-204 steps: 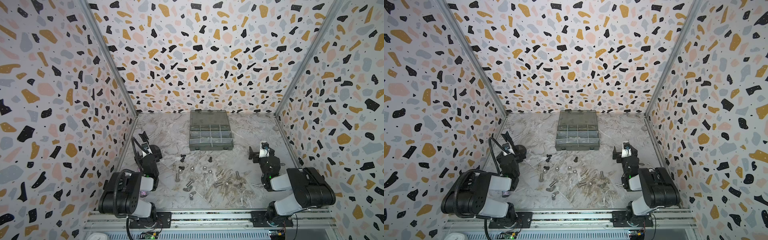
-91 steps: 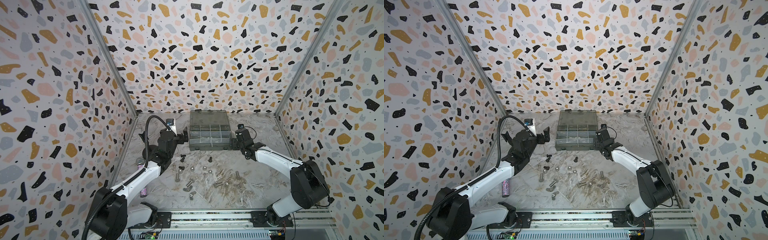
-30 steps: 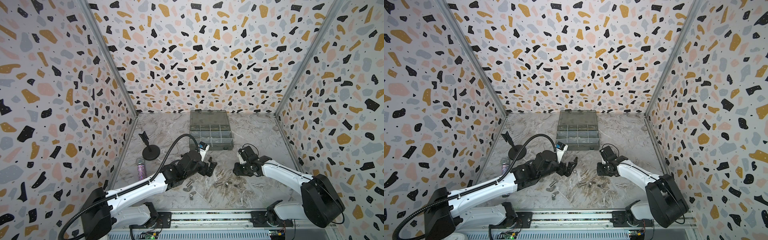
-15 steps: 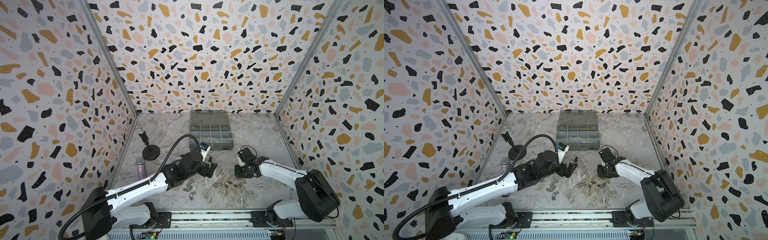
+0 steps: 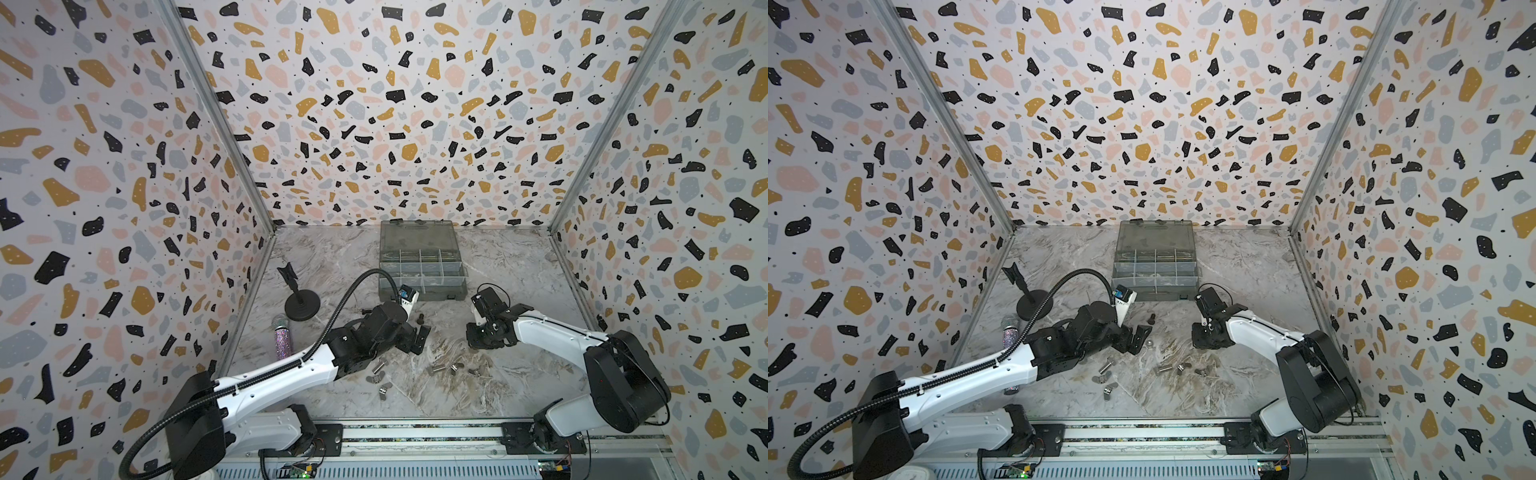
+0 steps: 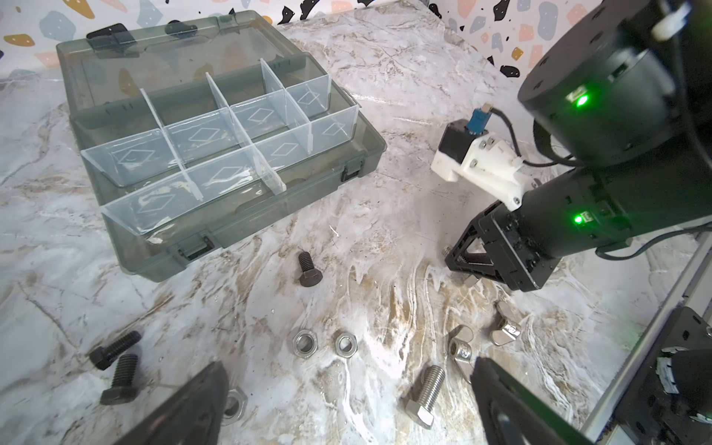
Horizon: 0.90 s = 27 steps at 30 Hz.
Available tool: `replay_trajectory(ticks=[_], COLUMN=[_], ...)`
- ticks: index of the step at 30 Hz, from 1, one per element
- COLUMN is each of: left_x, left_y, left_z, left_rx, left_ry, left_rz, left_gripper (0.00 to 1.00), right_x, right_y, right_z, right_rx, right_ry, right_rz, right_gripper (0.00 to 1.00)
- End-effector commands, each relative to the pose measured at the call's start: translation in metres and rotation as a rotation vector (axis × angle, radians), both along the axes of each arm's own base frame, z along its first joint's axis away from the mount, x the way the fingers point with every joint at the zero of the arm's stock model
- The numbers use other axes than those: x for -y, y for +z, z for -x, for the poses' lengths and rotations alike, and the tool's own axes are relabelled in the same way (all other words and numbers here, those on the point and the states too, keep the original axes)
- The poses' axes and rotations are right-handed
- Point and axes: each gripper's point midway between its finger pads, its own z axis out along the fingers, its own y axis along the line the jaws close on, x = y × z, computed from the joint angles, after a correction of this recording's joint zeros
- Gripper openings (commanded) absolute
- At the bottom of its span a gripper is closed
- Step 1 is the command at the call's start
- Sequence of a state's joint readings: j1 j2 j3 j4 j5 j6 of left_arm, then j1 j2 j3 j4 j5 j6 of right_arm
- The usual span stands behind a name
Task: Sort the screws and nuts into containers
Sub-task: Pick up the screw from the center of the table, then place the screw into the container.
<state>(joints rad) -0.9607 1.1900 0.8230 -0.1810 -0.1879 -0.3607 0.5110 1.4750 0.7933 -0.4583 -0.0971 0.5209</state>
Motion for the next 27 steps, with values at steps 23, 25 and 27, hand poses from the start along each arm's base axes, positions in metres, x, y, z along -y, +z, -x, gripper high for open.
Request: replay_trajectory(ticks=[23, 25, 27], left_x=[0.007, 0.009, 0.011], left_y=[0.039, 0.040, 0.040], left_z=[-0.036, -0.041, -0.045], left_rx=[0.095, 0.101, 0.106], left_ry=[0.117, 0.123, 0.127], left_rz=[-0.070, -0.083, -0.092], left_gripper=[0.99, 0.99, 0.99], right_x=[-0.023, -0.023, -0.024], right_y=[0.099, 0.101, 0.102], right_z=[-0.207, -0.222, -0.234], right_rx=[0.301, 0.311, 0.316], right_ry=[-0.072, -0.080, -0.084], right_rz=[-0.121, -0.135, -0.154], right_gripper=[0.08, 0.08, 0.08])
